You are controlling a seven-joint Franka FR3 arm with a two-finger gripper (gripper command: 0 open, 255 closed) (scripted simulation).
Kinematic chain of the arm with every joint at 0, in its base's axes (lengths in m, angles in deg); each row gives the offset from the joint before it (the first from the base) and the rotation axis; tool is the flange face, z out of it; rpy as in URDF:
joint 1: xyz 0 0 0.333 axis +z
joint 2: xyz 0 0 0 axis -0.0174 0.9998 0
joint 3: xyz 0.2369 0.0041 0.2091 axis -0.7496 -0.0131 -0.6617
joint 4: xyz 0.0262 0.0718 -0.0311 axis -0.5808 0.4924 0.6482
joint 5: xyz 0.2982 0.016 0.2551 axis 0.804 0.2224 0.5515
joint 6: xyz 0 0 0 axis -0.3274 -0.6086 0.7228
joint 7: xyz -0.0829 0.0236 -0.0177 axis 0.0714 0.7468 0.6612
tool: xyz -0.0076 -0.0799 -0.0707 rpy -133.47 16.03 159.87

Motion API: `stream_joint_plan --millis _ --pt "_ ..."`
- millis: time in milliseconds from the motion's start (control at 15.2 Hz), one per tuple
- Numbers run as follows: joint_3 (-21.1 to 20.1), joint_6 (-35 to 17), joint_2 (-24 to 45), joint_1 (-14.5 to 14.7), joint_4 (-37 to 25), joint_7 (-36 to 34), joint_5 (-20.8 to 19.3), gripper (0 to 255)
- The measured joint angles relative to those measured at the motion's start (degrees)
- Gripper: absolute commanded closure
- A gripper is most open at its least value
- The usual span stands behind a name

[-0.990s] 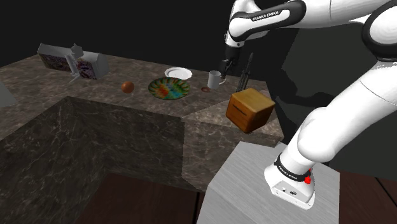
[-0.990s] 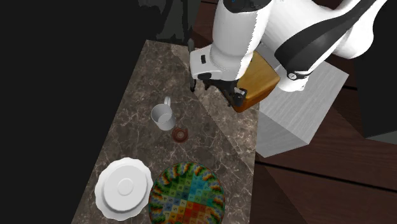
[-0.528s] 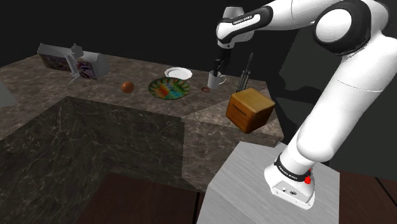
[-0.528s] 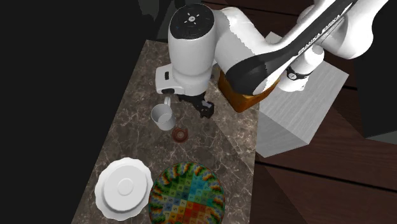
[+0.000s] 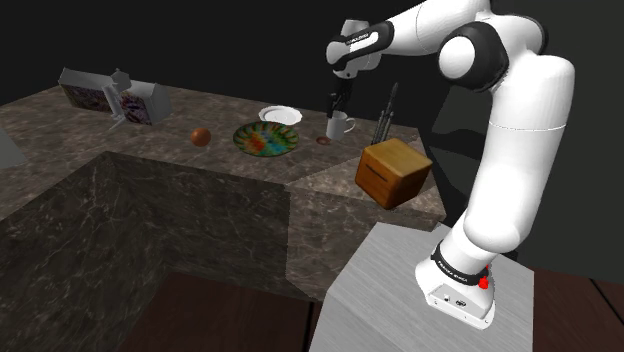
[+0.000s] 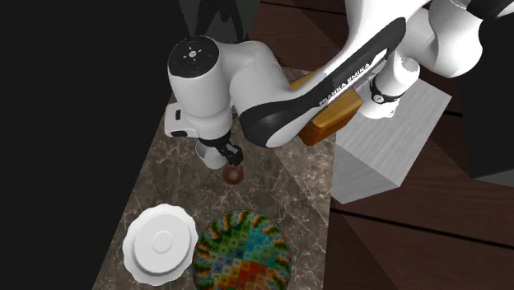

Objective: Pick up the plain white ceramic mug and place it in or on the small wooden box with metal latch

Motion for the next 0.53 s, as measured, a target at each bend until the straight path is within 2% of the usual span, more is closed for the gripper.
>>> stream_joint_plan --millis 528 --pt "-0.5 -4.1 3.2 -0.5 1.0 0.9 1.3 0"
